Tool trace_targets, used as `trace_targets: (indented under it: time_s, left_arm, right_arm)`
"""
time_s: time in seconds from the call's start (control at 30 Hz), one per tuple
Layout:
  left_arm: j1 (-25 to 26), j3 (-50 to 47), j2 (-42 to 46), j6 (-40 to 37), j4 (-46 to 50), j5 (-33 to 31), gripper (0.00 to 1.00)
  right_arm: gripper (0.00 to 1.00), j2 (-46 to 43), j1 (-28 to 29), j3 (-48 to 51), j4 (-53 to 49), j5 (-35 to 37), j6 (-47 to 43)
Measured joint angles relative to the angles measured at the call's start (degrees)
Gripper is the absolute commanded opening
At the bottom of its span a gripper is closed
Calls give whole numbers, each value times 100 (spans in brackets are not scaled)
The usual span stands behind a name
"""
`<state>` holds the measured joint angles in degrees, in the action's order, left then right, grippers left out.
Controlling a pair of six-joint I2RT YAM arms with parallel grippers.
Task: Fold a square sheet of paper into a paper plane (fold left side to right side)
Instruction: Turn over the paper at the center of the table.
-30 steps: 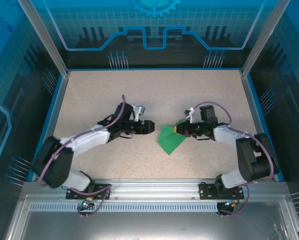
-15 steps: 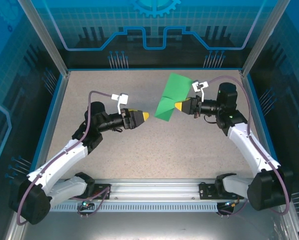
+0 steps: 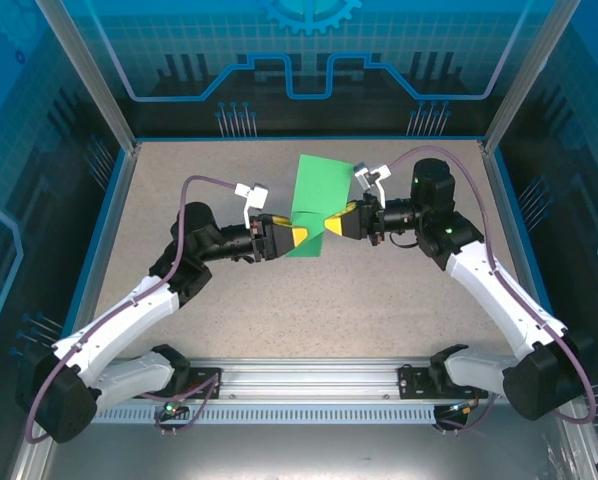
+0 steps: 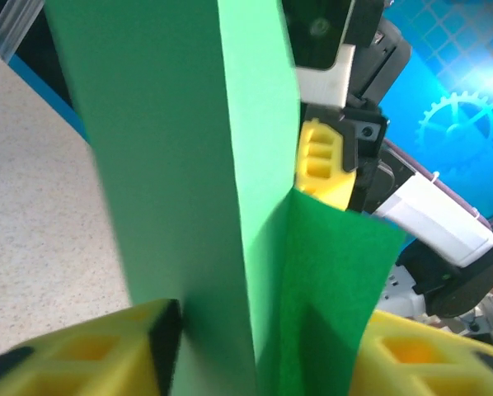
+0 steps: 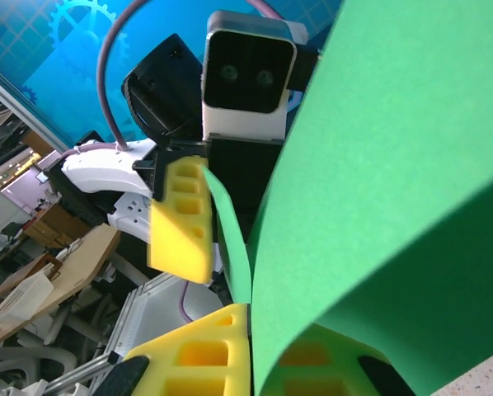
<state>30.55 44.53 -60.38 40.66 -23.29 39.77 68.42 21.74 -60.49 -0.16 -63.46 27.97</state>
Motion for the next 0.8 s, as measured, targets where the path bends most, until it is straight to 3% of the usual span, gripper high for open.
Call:
trace_targets:
  time_s: [0.13, 0.3, 0.43, 0.53, 0.67, 0.8]
  left_arm:
    - [26, 4, 0, -13, -13, -4, 11]
    - [66, 35, 37, -179, 382, -190, 7]
    - [284, 256, 151, -710, 1440, -772, 4]
    - [704, 608, 201, -1239, 2500, -1718, 2]
    - [1646, 1335, -17, -1788, 4068, -3598, 0]
    - [2350, 2138, -835, -1788, 5541, -5584, 0]
  right_arm:
    - [19, 0, 0, -4, -149, 20, -90]
    - [41, -33, -55, -153, -1126, 389, -688]
    - [53, -269, -435, -238, -2236, 1381, -1263]
    - [64, -466, -748, -240, -2979, 2643, -1530]
    - [81, -601, -1005, -70, -3637, 4354, -1648]
    - [96, -748, -1272, 363, -3936, 5300, -1633]
